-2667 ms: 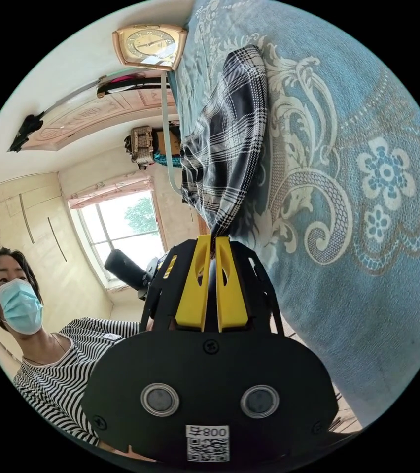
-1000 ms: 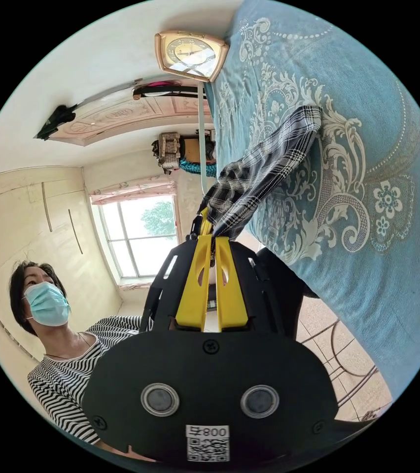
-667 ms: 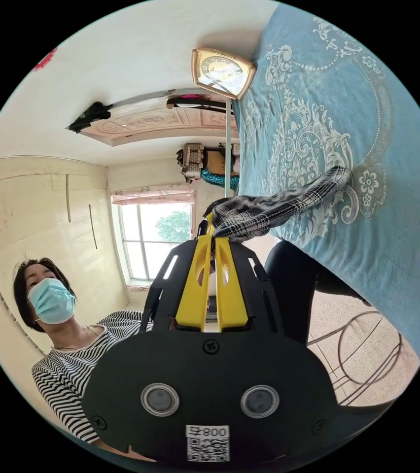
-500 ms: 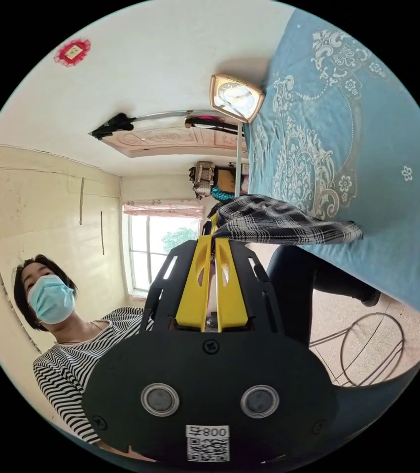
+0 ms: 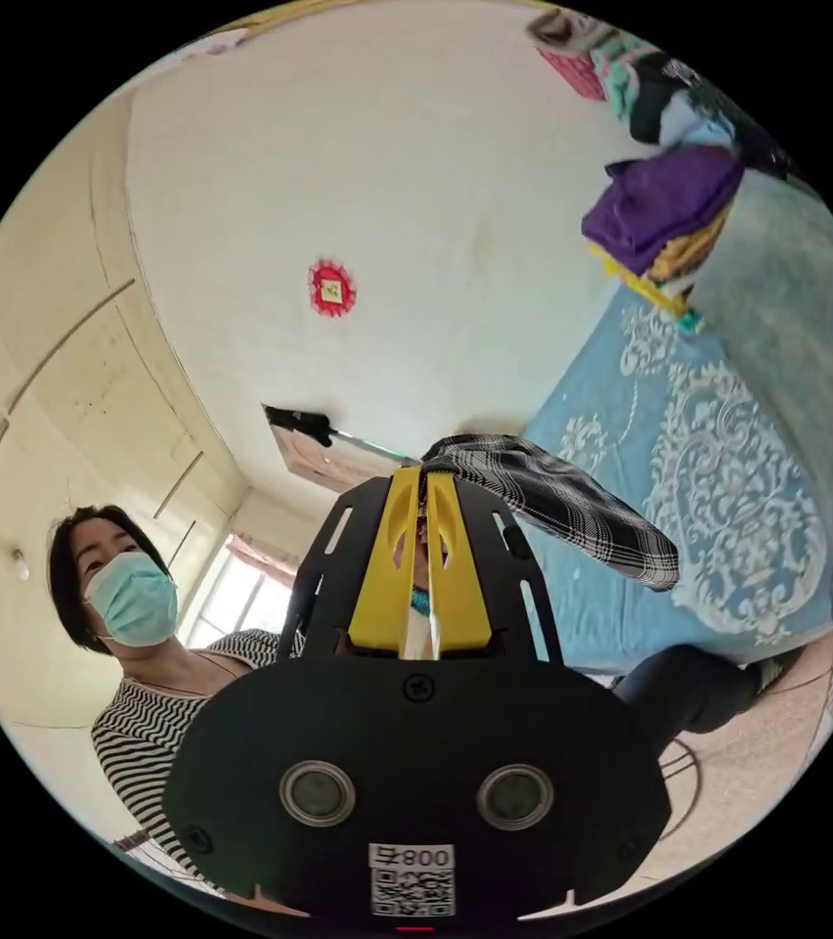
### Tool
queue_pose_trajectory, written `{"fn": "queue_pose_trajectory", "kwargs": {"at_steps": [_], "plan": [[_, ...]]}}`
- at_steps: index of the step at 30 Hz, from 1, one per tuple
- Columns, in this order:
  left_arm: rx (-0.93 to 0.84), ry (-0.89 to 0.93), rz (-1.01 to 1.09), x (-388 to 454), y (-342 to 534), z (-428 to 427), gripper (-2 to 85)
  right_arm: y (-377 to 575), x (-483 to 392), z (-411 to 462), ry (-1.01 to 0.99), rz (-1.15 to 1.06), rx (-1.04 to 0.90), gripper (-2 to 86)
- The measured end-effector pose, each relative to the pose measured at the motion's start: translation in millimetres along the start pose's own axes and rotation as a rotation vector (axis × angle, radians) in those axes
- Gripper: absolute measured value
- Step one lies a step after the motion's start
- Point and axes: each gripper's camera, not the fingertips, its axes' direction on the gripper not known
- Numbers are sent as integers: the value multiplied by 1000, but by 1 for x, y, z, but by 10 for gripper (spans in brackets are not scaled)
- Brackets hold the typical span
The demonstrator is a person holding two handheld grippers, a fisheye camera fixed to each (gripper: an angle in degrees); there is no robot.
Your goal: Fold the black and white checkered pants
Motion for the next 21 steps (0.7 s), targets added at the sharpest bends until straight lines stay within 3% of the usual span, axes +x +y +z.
{"fn": "queue_pose_trajectory", "kwargs": {"at_steps": [5,9,15,17,21], "plan": [[-124,141,95,18,-75,182,30,-50,-103,-147,166,-199,204,7],[-259,94,136,1,-103,319,31,-52,-130,-224,280,-206,296,8],[-552,-173,46,-82,-104,460,34,-12,-62,-288,329,118,327,8],[-541,-139,21,-98,-106,481,35,11,-29,-293,293,282,305,9],[-525,-108,33,-106,-125,527,39,30,-25,-302,193,339,342,9]]}}
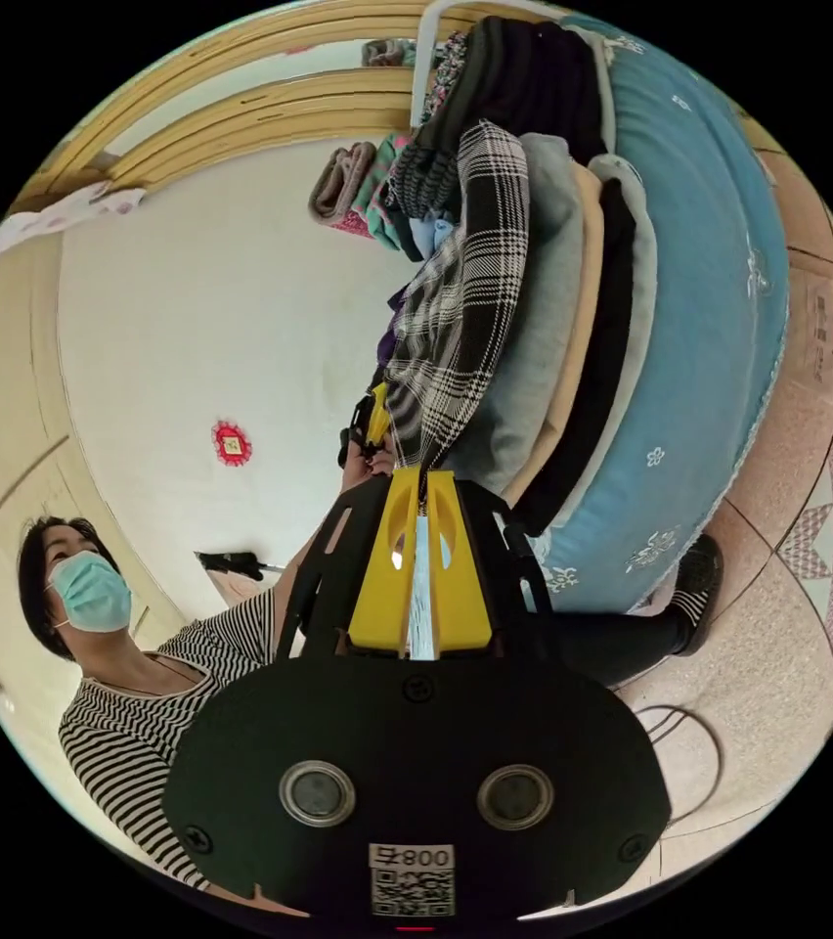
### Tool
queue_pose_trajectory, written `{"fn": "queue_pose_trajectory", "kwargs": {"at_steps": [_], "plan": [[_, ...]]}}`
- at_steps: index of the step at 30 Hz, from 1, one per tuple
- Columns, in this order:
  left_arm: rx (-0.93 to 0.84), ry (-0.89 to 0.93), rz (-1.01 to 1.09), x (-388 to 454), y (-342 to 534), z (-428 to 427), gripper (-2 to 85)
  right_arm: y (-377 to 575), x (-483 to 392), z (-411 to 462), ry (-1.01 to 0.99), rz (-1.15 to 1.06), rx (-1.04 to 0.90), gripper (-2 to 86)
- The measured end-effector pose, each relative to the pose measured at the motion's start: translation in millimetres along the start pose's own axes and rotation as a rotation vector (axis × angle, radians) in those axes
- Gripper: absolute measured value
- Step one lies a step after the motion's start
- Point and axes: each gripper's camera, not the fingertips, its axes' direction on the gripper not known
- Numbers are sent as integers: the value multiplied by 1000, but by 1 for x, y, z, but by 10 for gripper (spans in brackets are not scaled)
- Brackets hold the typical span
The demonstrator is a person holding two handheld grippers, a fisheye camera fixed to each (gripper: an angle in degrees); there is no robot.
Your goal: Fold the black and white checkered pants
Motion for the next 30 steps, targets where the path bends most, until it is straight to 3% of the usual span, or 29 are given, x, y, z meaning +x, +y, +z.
{"fn": "queue_pose_trajectory", "kwargs": {"at_steps": [5,9,16,21,25,30], "plan": [[-29,-73,59,4,-43,39,45,-5,-36,-13,39,-48,-25,10],[-4,-16,29,-6,-66,69,56,-7,-45,-15,95,-27,-53,12],[56,-44,18,-9,-89,97,78,8,-51,-32,-99,71,82,17],[202,-206,88,14,-97,106,70,26,-68,-47,-89,126,233,16],[224,-267,259,49,-103,129,34,16,-138,-47,157,-69,292,7],[86,-506,412,76,-124,201,6,-6,-228,33,551,-401,120,2]]}}
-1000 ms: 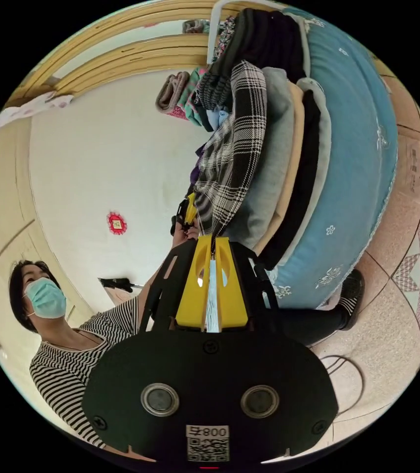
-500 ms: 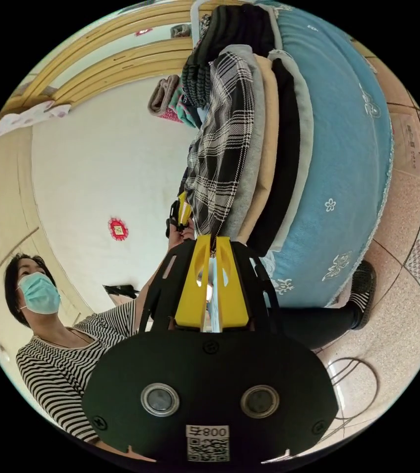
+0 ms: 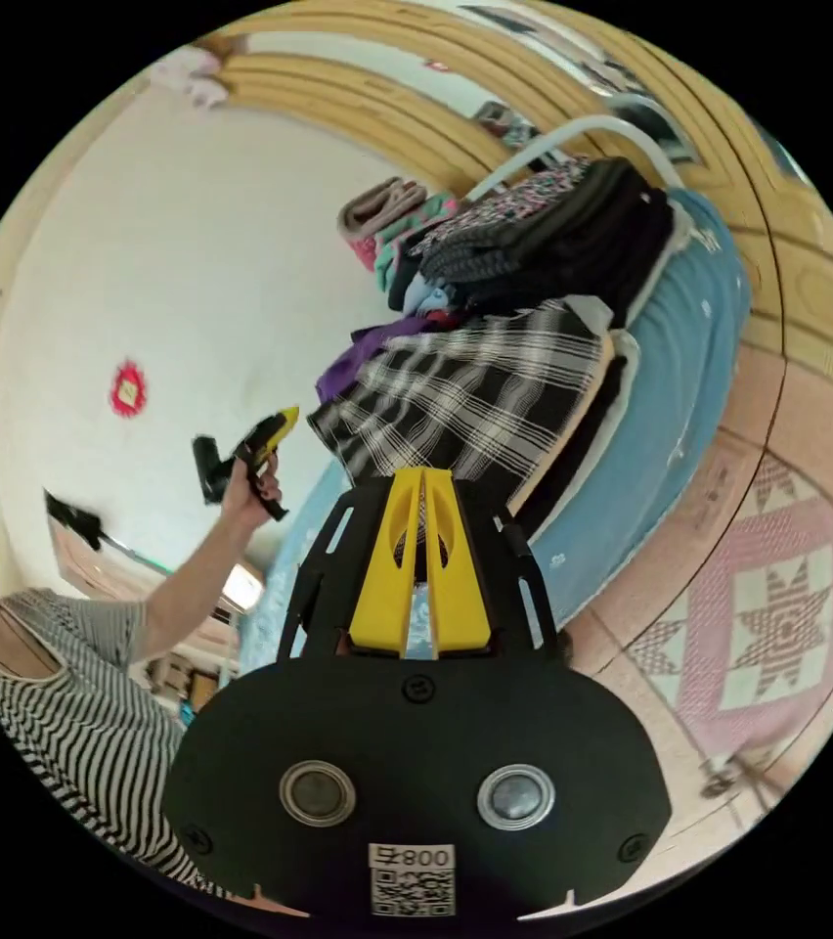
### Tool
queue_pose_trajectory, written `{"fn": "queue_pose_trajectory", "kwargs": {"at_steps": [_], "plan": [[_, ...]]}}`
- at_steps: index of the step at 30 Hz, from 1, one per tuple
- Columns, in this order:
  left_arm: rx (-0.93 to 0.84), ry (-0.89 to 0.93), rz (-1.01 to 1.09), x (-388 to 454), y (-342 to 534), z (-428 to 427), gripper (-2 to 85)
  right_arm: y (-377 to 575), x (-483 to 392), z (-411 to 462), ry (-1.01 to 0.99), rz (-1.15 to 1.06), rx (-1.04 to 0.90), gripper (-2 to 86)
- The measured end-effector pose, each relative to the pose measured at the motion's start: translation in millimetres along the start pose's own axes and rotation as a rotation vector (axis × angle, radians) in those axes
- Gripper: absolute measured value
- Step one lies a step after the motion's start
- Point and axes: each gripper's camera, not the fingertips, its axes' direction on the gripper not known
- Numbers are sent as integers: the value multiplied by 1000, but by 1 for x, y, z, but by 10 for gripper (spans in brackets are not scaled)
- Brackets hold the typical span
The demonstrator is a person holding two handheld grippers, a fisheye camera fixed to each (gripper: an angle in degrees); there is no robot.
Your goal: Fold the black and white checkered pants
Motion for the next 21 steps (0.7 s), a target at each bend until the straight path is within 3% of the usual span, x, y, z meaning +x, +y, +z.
{"fn": "queue_pose_trajectory", "kwargs": {"at_steps": [4,8,12,15,18,21], "plan": [[-158,-145,44,3,-5,49,3,0,-77,75,327,-284,-219,1],[-136,-116,9,4,-9,63,1,23,-129,111,538,-453,-154,1],[-52,-109,43,18,-7,52,1,21,-162,115,564,-429,-174,1],[6,-106,113,34,1,47,1,9,-192,101,514,-428,-73,1],[-81,-162,157,41,6,67,1,0,-221,109,463,-472,-48,1],[-135,-126,131,36,11,81,1,1,-239,151,446,-513,-178,1]]}}
